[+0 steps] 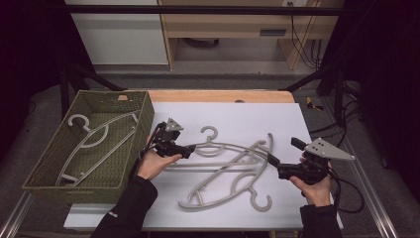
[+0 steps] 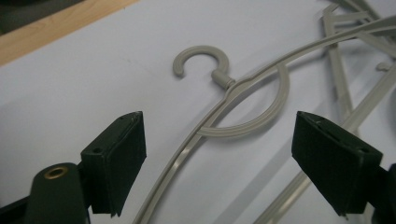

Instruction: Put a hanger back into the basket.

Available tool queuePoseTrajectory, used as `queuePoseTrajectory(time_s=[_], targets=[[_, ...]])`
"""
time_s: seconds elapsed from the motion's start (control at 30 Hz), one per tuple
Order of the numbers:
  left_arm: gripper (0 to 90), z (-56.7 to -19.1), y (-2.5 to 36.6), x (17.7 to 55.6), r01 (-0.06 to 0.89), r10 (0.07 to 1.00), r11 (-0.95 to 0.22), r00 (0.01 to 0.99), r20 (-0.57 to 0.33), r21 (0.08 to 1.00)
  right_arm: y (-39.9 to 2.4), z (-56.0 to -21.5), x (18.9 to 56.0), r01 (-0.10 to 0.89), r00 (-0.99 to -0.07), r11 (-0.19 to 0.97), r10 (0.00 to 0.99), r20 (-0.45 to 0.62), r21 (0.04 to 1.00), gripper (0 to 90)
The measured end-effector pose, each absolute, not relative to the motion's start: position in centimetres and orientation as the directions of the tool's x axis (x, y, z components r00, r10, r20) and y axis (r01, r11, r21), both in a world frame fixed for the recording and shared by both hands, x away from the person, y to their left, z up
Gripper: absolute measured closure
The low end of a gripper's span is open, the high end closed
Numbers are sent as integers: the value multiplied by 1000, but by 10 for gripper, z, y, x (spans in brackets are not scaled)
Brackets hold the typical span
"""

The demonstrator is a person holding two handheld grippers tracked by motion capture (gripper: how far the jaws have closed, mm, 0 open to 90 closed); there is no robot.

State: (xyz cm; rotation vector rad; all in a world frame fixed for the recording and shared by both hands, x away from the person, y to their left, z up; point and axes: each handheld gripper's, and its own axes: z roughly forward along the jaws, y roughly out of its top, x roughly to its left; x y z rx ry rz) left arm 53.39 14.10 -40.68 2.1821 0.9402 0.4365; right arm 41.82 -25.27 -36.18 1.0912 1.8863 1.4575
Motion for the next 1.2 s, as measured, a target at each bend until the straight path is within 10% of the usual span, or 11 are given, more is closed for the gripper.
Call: queuePoseTrajectory(time_s=[1.2], targets=[[639, -463, 138, 568, 567, 731, -570, 680, 52, 595, -251, -362, 419, 286, -549, 106, 833, 72, 952, 24]])
